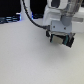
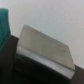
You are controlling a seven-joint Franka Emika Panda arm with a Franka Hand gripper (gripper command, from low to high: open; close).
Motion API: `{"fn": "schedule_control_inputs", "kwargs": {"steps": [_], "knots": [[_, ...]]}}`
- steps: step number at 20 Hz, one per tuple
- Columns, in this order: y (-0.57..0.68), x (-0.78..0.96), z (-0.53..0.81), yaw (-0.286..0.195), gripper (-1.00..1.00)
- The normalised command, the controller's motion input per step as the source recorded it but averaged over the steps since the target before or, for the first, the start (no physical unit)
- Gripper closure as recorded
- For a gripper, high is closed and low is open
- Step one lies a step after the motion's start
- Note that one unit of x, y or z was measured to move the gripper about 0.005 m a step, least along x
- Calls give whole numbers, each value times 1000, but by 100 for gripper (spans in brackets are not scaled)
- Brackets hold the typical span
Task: Open the kcup holder, insert the kcup into the holder, and close the kcup holder
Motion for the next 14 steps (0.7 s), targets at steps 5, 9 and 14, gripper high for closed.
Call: {"fn": "schedule_control_inputs", "kwargs": {"steps": [5, 9, 14], "knots": [[461, -310, -35, 126, -100], [619, -346, 12, 79, -100], [626, -441, 56, 71, -100]]}}
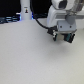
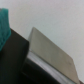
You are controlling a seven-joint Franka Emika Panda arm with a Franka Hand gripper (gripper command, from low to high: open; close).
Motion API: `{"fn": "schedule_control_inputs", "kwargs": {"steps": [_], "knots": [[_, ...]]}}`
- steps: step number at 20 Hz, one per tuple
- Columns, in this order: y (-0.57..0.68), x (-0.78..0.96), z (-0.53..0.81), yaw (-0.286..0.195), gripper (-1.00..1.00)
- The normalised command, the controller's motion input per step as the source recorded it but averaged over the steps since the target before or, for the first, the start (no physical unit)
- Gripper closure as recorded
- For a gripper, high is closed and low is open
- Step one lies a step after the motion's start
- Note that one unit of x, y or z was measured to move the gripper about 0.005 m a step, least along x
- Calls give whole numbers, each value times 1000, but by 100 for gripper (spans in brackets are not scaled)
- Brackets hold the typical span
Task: Open the kcup holder, insert the kcup into the holder, and close the kcup holder
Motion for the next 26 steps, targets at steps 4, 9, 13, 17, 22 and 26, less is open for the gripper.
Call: {"fn": "schedule_control_inputs", "kwargs": {"steps": [4, 9, 13, 17, 22, 26], "knots": [[518, -687, 41, 69, -100], [527, -774, 25, 52, -100], [435, -759, 9, 79, -100], [406, -686, 8, 96, -100], [448, -701, 2, 78, -100], [418, -300, 466, 38, -100]]}}
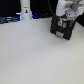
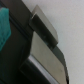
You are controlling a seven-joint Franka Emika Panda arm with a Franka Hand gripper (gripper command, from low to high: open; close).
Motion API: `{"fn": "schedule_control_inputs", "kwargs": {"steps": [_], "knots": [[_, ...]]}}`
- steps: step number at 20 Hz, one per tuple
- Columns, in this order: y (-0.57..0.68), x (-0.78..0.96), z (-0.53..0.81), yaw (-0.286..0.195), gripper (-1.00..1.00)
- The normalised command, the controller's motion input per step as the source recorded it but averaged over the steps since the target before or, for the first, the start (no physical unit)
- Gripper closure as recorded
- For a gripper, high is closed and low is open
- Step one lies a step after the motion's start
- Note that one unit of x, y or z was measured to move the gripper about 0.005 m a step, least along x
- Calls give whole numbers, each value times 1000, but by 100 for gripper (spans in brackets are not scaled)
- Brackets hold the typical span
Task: Open the kcup holder, insert the kcup into the holder, and close the kcup holder
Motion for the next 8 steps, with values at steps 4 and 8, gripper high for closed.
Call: {"fn": "schedule_control_inputs", "kwargs": {"steps": [4, 8], "knots": [[261, 77, 877, -13, -100], [87, 78, 559, -23, -100]]}}
